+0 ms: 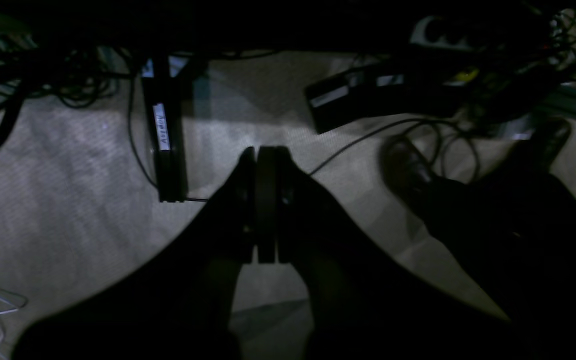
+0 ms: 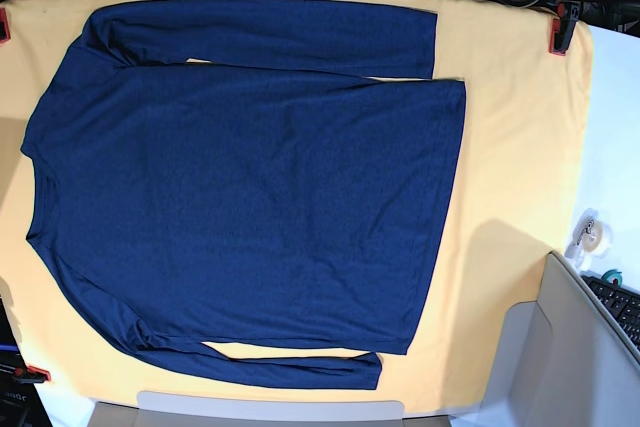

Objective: Fold the T-shirt properly

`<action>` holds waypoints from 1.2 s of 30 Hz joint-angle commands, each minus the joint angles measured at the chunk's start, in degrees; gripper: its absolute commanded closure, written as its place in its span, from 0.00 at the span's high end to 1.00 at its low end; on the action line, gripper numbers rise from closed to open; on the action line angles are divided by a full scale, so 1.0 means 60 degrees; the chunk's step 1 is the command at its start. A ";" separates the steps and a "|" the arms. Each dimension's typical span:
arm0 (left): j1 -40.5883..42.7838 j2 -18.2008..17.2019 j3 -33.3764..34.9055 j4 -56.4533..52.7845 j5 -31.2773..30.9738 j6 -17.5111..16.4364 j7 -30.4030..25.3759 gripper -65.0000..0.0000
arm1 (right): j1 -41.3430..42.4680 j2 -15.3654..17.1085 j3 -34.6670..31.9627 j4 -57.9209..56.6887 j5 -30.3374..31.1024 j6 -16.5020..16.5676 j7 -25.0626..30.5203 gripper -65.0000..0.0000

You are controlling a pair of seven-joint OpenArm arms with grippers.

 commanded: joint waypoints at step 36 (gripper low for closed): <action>0.4159 -0.4283 0.0958 1.0580 -0.4856 -0.0332 0.1795 0.00 | -0.4124 0.2452 0.0089 0.9879 0.4298 0.0925 0.0253 0.00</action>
